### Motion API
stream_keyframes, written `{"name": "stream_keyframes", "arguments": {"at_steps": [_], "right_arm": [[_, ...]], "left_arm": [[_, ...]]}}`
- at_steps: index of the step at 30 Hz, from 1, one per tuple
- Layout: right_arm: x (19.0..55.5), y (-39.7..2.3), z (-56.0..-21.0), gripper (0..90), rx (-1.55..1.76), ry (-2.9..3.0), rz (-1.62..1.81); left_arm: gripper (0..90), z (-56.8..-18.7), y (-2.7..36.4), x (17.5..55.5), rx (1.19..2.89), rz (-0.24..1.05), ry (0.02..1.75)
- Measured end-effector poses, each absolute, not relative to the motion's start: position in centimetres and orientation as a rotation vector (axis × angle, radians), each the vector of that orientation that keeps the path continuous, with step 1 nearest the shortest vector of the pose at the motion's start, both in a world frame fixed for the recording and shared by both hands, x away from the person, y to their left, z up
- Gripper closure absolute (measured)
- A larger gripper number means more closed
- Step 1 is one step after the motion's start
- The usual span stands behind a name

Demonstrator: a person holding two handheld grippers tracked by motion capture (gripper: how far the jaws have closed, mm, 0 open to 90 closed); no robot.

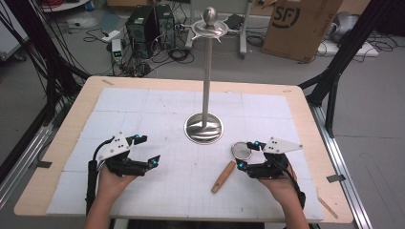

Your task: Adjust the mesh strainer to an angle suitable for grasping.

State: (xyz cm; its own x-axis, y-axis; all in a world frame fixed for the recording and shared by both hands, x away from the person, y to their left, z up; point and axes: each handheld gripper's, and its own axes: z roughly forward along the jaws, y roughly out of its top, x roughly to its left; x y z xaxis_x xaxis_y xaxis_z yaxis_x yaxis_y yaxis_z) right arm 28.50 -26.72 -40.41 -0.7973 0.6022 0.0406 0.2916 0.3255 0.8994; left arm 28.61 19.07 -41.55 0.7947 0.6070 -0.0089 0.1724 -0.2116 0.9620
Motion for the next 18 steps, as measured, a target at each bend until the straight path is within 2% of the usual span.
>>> {"name": "stream_keyframes", "arguments": {"at_steps": [1, 3, 6, 13, 18], "right_arm": [[28.4, -26.8, -40.4, 32.8, 0.787, 2.324, 1.473], [28.4, -26.7, -40.5, 34.4, 0.776, 2.341, 1.468], [28.6, -26.3, -40.9, 44.4, 0.737, 2.435, 1.426], [28.6, -25.6, -41.7, 61.1, 0.688, 2.568, 1.381], [28.6, -25.1, -42.0, 66.9, 0.649, 2.642, 1.366]], "left_arm": [[15.2, -41.6, 19.1, 28.6, 1.771, 0.445, 0.609], [15.2, -41.6, 19.1, 28.7, 1.772, 0.442, 0.612], [15.2, -41.6, 19.1, 28.7, 1.766, 0.447, 0.612], [15.1, -41.7, 19.1, 28.7, 1.782, 0.451, 0.621], [15.2, -41.8, 18.9, 28.8, 1.797, 0.458, 0.624]]}}
